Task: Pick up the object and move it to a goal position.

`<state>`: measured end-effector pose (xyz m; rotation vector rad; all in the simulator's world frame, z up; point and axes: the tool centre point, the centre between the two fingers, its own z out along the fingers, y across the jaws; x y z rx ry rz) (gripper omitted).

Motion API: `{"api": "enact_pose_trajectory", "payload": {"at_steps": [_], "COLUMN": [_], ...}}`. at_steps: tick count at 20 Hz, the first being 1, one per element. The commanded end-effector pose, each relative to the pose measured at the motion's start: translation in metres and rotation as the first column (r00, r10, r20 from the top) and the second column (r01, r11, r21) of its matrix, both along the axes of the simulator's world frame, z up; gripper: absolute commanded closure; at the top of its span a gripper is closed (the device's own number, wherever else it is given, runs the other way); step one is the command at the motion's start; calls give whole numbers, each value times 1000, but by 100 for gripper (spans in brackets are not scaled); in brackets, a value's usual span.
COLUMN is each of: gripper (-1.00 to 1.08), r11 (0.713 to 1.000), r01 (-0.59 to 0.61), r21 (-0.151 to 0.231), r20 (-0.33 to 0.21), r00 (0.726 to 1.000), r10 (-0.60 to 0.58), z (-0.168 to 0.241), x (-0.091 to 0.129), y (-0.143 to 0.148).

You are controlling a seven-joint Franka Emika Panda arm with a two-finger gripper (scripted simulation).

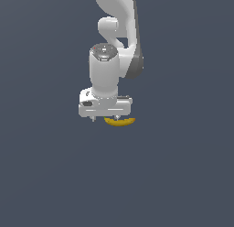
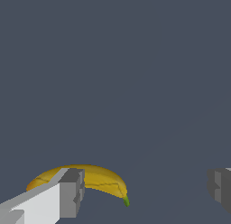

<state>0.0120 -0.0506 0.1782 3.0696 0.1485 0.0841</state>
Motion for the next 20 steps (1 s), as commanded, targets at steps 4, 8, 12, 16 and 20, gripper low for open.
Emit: {"api": "enact_pose_trajectory", "payload": {"at_steps": [4,8,12,16,20], "gripper": [-92,-92,-92,-92,-92], "r11": [995,981,951,909,853], "r01": [-98,-196,-308,-417,-521], "r21": [-3,-4,-2,2,8], "r20": [-12,-23,-36,-47,-56], "r00": [995,980,951,908,852], "r10": [98,196,308,417,521], "z": [-10,-19,-30,-40,-50], "x": [-6,-11,-19,-26,-34], "y": [3,7,12,16,21]}}
